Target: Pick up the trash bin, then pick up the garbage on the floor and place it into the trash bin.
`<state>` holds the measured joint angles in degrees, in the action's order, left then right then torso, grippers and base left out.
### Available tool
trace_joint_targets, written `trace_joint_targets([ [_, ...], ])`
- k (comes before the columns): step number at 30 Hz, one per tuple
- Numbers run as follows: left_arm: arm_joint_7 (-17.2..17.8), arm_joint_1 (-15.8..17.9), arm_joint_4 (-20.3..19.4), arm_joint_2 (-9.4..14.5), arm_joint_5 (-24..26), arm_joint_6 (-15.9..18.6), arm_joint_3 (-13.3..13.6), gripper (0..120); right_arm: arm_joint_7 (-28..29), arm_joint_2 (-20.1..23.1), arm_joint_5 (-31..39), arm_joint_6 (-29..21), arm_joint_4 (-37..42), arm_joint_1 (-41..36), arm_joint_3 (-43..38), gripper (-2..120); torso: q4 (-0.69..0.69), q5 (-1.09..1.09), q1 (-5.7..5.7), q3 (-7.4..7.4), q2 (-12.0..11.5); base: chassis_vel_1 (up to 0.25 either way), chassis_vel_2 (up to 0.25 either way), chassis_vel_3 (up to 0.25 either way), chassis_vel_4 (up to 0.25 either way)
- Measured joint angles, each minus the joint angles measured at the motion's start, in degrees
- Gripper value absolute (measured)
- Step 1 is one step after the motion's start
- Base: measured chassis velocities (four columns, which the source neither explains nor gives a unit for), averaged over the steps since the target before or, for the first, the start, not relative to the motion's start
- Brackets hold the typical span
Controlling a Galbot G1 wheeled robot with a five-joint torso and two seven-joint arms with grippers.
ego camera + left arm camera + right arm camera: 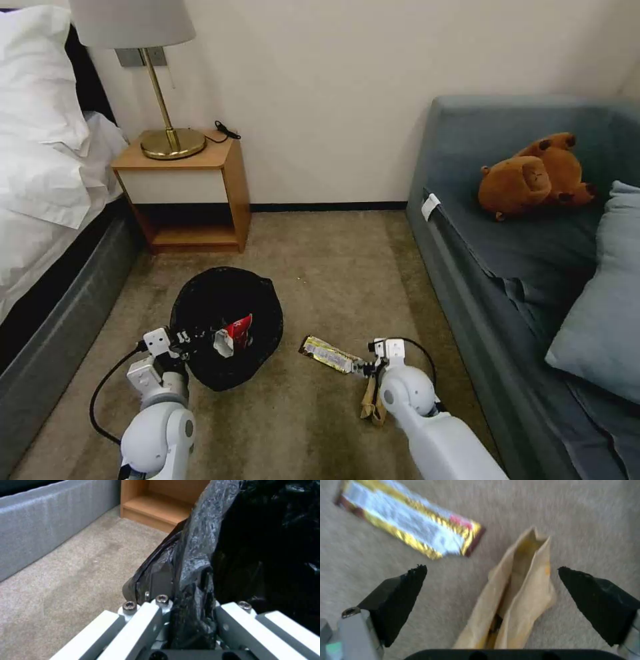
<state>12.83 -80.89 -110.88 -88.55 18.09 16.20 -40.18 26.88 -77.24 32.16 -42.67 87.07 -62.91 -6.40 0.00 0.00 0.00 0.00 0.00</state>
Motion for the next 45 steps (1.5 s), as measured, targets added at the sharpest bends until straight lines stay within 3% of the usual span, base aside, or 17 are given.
trace_joint_targets([
  [17, -0.06, -1.14, 0.79, -0.08, 0.9, -1.59, -0.63, 1, -6.98, -3.26, -7.34, 3.82, -13.57, 1.36, -3.97, 98, 0.0, 0.0, 0.0, 0.0, 0.0, 0.0, 0.0, 0.0, 0.0],
  [21, -0.05, -1.25, 0.33, -0.1, 0.83, -1.59, -0.6, 1, -9.03, -3.98, -9.8, 6.46, -15.09, 0.57, -4.44, 86, -0.01, -0.02, 0.0, 0.0, 0.01, 0.0, 0.0, 0.0, 0.0],
  [23, -0.05, -1.25, 0.04, -0.1, 0.8, -1.6, -0.59, 1, -9.52, -4.2, -10.47, 7.09, -15.2, 0.34, -4.49, 74, -0.01, -0.03, 0.0, -0.01, 0.03, 0.0, 0.0, 0.0, 0.0],
  [29, -0.02, -1.4, -0.34, -0.11, 0.64, -1.52, -0.51, 1, -10.45, -4.36, -11.6, 8.24, -15.69, 0.23, -4.6, 65, 0.01, 0.0, -0.01, -0.02, 0.04, 0.0, 0.0, 0.0, 0.0],
  [35, -0.02, -1.53, -0.37, -0.19, 0.53, -1.51, -0.35, 1, -10.9, -4.31, -12.74, 9.22, -15.49, -0.28, -4.85, 45, 0.05, 0.06, -0.01, -0.01, 0.03, 0.0, 0.0, 0.0, 0.0],
  [45, -0.05, -1.22, 0.23, -0.25, 0.72, -1.52, -0.16, 1, -11.14, -3.78, -15.54, 10.35, -14.92, -1.23, -5.67, 21, -0.01, -0.02, 0.0, 0.0, 0.0, 0.0, 0.0, 0.0, 0.0],
])
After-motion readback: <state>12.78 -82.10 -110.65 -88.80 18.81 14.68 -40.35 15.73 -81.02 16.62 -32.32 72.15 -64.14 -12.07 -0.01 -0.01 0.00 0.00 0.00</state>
